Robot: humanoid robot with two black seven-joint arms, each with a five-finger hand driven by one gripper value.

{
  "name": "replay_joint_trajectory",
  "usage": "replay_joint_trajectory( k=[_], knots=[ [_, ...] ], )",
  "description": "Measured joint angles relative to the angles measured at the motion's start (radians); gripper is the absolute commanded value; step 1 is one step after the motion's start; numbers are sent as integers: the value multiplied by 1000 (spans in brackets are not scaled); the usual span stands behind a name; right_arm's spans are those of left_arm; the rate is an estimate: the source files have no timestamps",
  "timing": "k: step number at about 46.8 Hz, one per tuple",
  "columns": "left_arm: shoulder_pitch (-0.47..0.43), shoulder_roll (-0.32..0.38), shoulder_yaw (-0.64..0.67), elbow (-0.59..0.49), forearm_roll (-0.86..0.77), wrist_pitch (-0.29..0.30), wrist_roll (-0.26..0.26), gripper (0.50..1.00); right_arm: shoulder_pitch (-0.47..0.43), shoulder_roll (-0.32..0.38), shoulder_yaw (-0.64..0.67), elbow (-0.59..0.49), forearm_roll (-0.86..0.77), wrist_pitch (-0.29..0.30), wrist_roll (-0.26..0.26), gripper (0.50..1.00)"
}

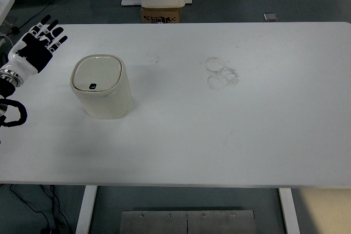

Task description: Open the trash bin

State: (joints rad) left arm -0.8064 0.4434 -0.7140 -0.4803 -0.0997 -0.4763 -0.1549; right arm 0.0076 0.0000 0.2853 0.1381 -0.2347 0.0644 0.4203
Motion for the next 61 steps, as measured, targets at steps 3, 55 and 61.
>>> replay_joint_trajectory(
  k=[3,55,61],
  knots=[
    [-1,-2,0,0,0,1,0,1000,0,0,0,0,0,0,0,991],
    [4,49,1,-179,1,61,0,1000,0,0,0,0,0,0,0,991],
    [7,72,1,-185,2,57,8,1000,0,0,0,0,0,0,0,991]
  ],
)
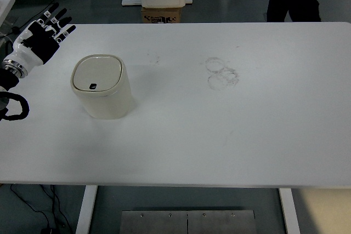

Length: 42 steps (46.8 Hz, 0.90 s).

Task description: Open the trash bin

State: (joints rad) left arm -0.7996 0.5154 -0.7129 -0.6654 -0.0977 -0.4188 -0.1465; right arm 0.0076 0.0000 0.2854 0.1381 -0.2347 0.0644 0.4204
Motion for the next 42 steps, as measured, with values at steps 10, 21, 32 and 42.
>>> replay_joint_trajectory(
  k=[10,21,32,42],
  knots=[
    [-1,36,1,-1,1,5,8,1000,0,0,0,0,0,0,0,991],
    [-2,78,3,-56,10,3,19,1000,0,0,0,0,0,0,0,991],
    [-1,133,0,-137,8,-15,139,1000,0,0,0,0,0,0,0,991],
    [-7,206,1,-218,17,-33,195,1000,0,0,0,0,0,0,0,991]
  ],
)
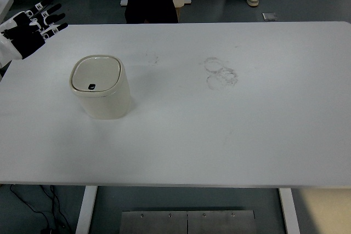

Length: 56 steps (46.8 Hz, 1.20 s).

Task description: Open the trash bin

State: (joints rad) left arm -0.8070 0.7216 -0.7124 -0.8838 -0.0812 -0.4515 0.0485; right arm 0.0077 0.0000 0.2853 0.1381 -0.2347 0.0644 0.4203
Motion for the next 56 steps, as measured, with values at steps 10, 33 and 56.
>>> replay_joint_trajectory(
  k=[10,33,56],
  knots=[
    [-11,68,2,-78,129,-12,18,1000,0,0,0,0,0,0,0,991],
    [-40,127,9,-145,441,-147,17,1000,0,0,0,0,0,0,0,991],
    [-78,197,35,-307,665,-160,43,1000,0,0,0,0,0,0,0,991]
  ],
)
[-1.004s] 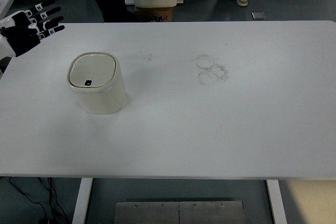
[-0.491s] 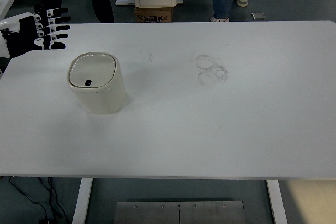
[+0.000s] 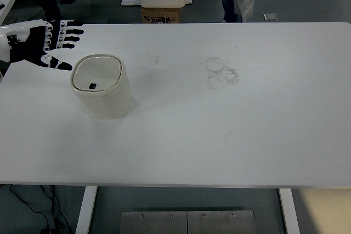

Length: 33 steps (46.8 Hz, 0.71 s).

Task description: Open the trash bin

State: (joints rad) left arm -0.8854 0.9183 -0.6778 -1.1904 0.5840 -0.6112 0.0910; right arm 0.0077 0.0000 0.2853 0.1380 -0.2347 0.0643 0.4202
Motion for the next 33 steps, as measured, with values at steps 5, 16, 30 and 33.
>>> replay_joint_trajectory(
  k=[5,16,30,33],
  knots=[
    [-35,12,39,-26,48,0,45,1000,0,0,0,0,0,0,0,991],
    [-153,19,128,-47,92,0,55,1000,0,0,0,0,0,0,0,991],
    [-198,14,135,-64,186,0,68,1000,0,0,0,0,0,0,0,991],
    [-203,10,136,-70,216,0,73,1000,0,0,0,0,0,0,0,991]
  ],
)
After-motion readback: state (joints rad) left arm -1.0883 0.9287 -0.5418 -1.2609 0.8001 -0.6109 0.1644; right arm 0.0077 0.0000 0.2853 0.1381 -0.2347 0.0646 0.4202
